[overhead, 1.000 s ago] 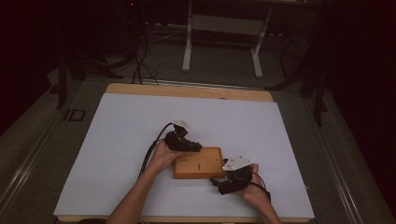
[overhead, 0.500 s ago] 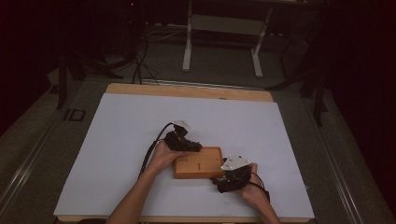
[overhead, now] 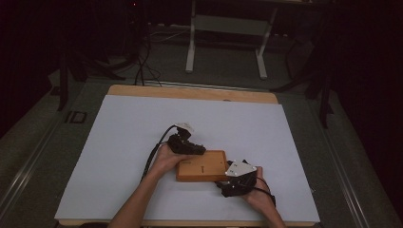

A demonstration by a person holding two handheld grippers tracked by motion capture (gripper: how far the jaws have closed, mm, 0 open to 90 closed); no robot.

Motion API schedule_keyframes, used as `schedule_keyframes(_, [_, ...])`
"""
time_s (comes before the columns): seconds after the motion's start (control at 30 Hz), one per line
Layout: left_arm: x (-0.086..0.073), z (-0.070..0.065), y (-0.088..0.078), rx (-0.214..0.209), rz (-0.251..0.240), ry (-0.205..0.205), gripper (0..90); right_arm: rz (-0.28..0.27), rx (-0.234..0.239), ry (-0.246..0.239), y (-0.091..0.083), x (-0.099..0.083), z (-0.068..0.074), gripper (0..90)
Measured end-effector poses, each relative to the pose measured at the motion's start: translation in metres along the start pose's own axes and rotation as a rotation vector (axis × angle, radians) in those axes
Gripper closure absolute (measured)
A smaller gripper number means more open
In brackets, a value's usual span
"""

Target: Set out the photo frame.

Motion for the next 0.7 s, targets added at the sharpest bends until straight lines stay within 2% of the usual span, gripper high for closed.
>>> schedule_keyframes(0.1, [0.0, -0.001, 0.0, -0.006, 0.005, 0.002, 84.5, -0.026, 0.003, -0.009, -0.002, 0.005, 0.003, 16.9])
schedule_keyframes(0.3, [-0.001, -0.004, -0.001, -0.025, 0.02, 0.006, 84.6, -0.043, -0.011, -0.016, -0.004, 0.007, 0.001, 18.2])
schedule_keyframes(0.5, [-0.003, -0.006, 0.0, -0.057, 0.025, -0.01, 84.9, -0.073, -0.028, -0.012, -0.008, 0.01, -0.004, 21.4])
schedule_keyframes(0.7, [-0.003, -0.007, 0.0, -0.073, 0.027, -0.021, 84.8, -0.099, -0.024, -0.027, -0.01, 0.014, -0.002, 22.0])
Point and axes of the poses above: each handheld gripper's, and its own axes: y roughly forward along the jaws, x roughly out of its top, z roughly to its left, the point moved 9 cm from there along y, roughly forward along the jaws, and after that the axes turned 14 degrees about -z, right-handed, at the moved point
